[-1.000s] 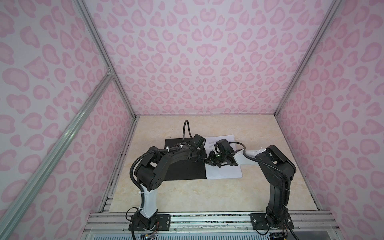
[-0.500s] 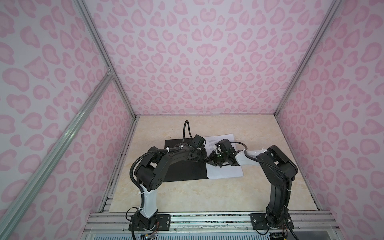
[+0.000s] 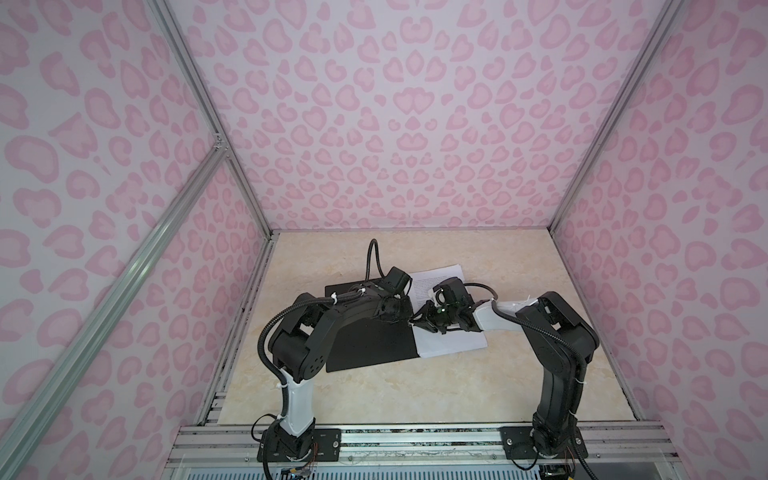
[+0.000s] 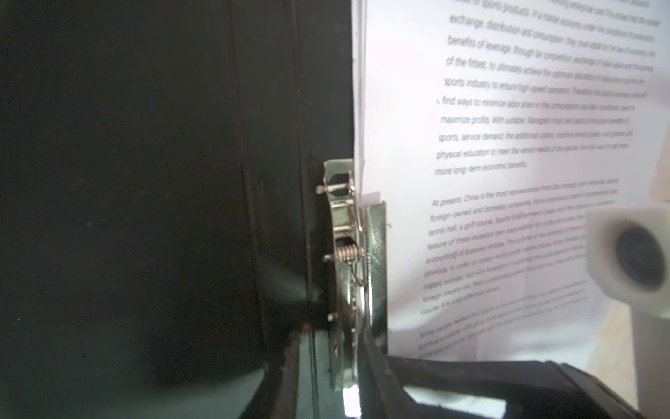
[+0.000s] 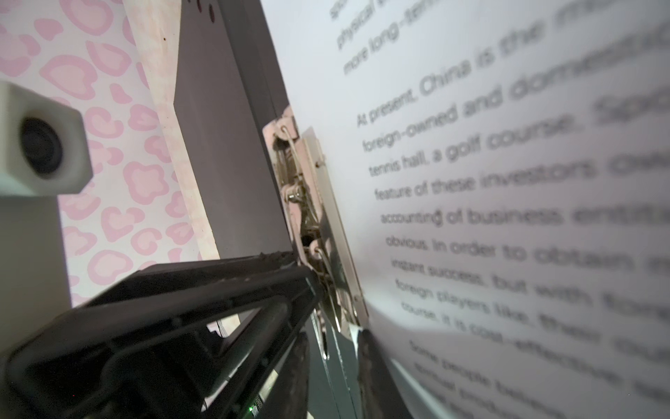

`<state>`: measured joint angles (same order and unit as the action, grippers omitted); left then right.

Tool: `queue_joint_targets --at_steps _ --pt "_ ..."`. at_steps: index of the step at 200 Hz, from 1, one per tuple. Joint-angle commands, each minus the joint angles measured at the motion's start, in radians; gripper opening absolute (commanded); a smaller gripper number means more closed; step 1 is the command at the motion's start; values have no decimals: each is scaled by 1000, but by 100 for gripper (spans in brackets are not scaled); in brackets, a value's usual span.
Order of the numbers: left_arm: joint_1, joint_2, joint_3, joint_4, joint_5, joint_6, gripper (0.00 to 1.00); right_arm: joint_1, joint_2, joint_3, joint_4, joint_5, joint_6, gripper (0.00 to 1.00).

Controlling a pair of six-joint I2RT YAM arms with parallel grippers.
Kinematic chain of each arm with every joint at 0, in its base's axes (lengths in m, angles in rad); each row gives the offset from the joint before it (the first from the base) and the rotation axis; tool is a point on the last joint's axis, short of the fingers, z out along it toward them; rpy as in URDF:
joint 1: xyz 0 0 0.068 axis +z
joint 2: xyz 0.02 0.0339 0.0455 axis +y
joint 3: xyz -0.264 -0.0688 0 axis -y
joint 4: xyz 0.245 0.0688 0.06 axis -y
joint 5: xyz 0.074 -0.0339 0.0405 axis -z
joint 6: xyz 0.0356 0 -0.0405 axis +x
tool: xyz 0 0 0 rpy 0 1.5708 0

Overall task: Put the files into the folder
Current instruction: 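Draw the right gripper back while the left gripper moves to the cover edge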

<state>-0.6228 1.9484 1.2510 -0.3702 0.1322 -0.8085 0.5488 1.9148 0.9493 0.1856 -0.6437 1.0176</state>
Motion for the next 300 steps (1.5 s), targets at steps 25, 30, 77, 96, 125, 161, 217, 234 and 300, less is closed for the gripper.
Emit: queue_joint_targets --at_steps 25,30,77,96,125,161,217,234,300 --pt "9 -71 88 -120 6 40 45 -2 -92 -14 -28 41 -65 39" --pt "11 -93 88 -120 2 41 46 -3 -109 -12 -40 48 -78 39" --pt "122 -419 -86 -90 -101 75 83 -60 -308 -27 -205 188 -273 68" --pt "226 -587 -284 -49 -104 150 100 -158 -375 -74 -230 211 -344 86" --pt "414 -751 -562 61 25 184 96 -278 -405 -67 -391 406 -494 94" --pt "496 -747 -678 143 32 188 96 -369 -365 -107 -329 388 -508 92" --pt "562 -598 -717 260 9 166 96 -390 -270 -131 -209 276 -475 91" --pt "561 -556 -723 287 42 155 96 -391 -234 -137 -179 241 -453 90" --pt "559 -445 -683 354 294 138 98 -368 -172 -159 -65 140 -374 86"
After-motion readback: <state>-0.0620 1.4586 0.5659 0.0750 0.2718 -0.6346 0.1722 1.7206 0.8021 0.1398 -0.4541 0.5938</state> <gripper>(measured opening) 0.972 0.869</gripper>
